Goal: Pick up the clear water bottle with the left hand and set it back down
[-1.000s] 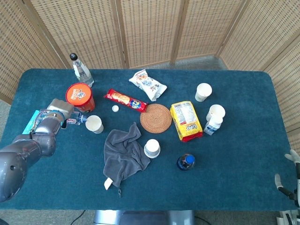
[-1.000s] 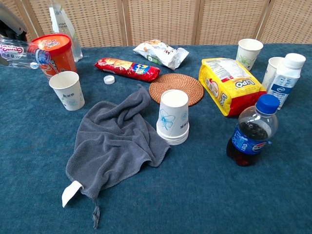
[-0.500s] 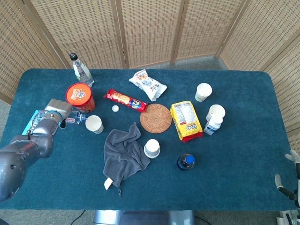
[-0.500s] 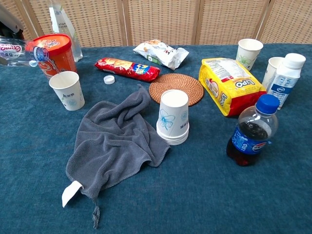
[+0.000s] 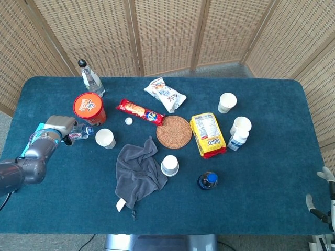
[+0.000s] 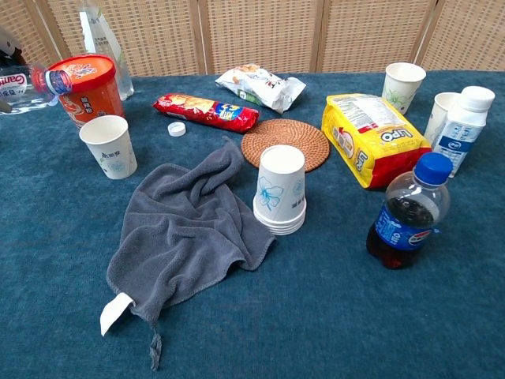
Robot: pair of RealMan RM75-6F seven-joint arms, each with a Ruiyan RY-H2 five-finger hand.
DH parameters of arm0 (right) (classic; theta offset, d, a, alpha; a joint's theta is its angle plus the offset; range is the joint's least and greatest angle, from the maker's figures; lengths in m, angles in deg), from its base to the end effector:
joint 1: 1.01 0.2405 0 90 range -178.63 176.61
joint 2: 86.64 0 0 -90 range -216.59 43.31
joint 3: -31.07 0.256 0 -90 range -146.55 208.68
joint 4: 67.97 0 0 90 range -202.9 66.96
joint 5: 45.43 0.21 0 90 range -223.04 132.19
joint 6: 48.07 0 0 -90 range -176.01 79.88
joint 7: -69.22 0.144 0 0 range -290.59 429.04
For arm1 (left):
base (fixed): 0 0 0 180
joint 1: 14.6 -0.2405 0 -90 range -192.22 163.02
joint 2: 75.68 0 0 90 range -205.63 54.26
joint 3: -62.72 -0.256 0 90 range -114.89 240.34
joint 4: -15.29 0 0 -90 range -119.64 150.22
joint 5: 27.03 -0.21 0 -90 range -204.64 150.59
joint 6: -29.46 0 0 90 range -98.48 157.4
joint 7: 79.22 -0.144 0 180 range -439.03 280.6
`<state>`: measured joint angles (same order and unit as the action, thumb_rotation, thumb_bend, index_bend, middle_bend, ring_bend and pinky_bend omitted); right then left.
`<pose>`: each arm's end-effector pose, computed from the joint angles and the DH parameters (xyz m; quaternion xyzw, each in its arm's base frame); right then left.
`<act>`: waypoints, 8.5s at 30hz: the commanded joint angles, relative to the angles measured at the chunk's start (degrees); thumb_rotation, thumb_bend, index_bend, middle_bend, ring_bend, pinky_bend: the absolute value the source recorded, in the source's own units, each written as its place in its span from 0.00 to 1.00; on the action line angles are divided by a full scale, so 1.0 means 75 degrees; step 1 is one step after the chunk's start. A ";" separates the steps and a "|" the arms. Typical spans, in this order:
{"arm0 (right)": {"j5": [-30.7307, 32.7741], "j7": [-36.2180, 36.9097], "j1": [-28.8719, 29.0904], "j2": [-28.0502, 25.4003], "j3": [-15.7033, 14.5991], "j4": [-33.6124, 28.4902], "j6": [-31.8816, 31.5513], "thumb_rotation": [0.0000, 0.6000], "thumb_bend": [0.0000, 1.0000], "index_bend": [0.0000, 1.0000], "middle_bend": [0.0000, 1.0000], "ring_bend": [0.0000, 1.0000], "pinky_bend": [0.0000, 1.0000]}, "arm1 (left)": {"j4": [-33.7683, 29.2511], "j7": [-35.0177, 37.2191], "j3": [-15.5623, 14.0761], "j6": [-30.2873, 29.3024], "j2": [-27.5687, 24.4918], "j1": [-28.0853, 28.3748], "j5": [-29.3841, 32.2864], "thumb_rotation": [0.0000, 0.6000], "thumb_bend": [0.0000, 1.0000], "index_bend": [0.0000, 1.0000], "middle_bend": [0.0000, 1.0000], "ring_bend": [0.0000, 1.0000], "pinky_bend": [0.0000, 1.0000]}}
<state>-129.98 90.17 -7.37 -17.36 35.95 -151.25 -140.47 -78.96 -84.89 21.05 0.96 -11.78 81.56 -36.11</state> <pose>-0.3566 -0.1210 0.1684 0.4495 -0.4669 0.4656 0.6026 -0.1760 0.4046 0.1369 -0.7082 -0.4874 -0.0174 0.5105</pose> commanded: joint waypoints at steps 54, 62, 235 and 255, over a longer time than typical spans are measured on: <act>-0.0313 -0.0629 0.0403 -0.0275 -0.0070 -0.0688 0.0166 1.00 0.45 0.00 0.24 0.00 0.23 | 0.0780 1.3289 0.5208 -0.3273 -0.1258 -0.8064 -1.3070 1.00 0.51 0.37 0.33 0.33 0.39; -0.0310 -0.0755 0.0448 -0.0279 -0.0063 -0.0791 0.0187 1.00 0.45 0.00 0.24 0.00 0.23 | 0.1665 1.3346 0.4730 -0.4130 -0.0620 -0.8188 -1.3034 1.00 0.51 0.37 0.33 0.33 0.36; -0.0287 -0.2642 0.0825 -0.0722 -0.0060 -0.1637 0.0485 1.00 0.45 0.00 0.22 0.00 0.11 | -0.0528 0.4652 0.4039 -0.6980 -0.2183 -1.0708 -1.0631 0.63 0.41 0.10 0.07 0.03 0.07; -0.0210 -0.3103 0.0817 -0.0689 -0.0130 -0.1615 0.0504 1.00 0.45 0.00 0.22 0.00 0.09 | -0.1438 0.1559 0.4552 -0.8219 -0.1821 -1.1979 -1.0629 0.63 0.41 0.08 0.07 0.03 0.03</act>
<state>-131.57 66.90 -1.25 -22.52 34.98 -163.36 -136.70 -90.03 -73.18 54.90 -60.51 -25.76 -8.11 -115.60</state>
